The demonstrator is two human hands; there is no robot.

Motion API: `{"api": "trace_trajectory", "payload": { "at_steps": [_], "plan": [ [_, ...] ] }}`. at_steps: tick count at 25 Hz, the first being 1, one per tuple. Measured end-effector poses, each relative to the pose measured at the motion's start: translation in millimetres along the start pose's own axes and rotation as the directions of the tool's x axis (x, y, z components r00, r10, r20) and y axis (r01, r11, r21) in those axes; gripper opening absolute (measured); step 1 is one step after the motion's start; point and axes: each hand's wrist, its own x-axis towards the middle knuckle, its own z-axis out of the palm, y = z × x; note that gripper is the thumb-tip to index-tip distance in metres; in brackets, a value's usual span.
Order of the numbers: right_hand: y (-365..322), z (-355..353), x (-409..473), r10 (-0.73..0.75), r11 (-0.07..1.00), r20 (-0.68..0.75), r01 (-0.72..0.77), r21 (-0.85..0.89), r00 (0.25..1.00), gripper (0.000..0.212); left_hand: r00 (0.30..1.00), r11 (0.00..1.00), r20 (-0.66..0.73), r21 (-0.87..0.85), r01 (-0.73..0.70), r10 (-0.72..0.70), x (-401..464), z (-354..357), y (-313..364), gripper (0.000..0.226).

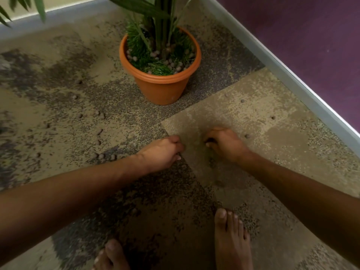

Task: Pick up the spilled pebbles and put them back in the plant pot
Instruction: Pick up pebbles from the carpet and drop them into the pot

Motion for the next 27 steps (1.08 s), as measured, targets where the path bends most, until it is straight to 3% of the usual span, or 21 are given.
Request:
{"api": "trace_trajectory", "payload": {
  "at_steps": [3, 6, 10, 18, 23, 27],
  "plan": [
    [6.5, -4.8, 0.1, 0.111, 0.993, -0.054, -0.109, 0.036, 0.992, 0.024, 0.997, 0.997, -0.004, -0.020, 0.080, -0.080, 1.7, -5.7, -4.7, 0.026],
    [12.4, -2.8, -2.8, 0.155, 0.988, -0.067, -0.155, 0.002, 0.986, 0.029, 0.999, 0.999, -0.016, 0.003, 0.037, -0.037, 0.0, -7.4, -8.7, 0.022],
    [10.2, -1.1, -2.6, 0.148, 0.987, -0.049, -0.150, -0.058, 0.988, 0.024, 0.998, 0.998, 0.045, 0.053, -0.037, 0.035, 1.5, -9.6, -9.9, 0.019],
    [15.4, -12.8, 8.8, 0.148, 0.989, 0.045, -0.147, -0.027, 0.988, 0.007, 0.996, 0.999, 0.074, -0.003, 0.046, -0.046, -2.3, -13.2, -18.7, 0.014],
    [18.1, -16.2, 10.6, 0.204, 0.969, 0.014, -0.204, 0.143, 0.979, 0.020, 0.995, 0.991, 0.041, -0.101, 0.091, -0.087, -3.6, -16.4, -20.6, 0.013],
    [18.8, -18.5, 14.4, 0.395, 0.823, -0.032, -0.339, 0.456, 0.918, 0.018, 0.979, 0.953, -0.094, -0.263, 0.151, -0.181, -11.3, -35.0, -22.8, 0.009]
  ]
}}
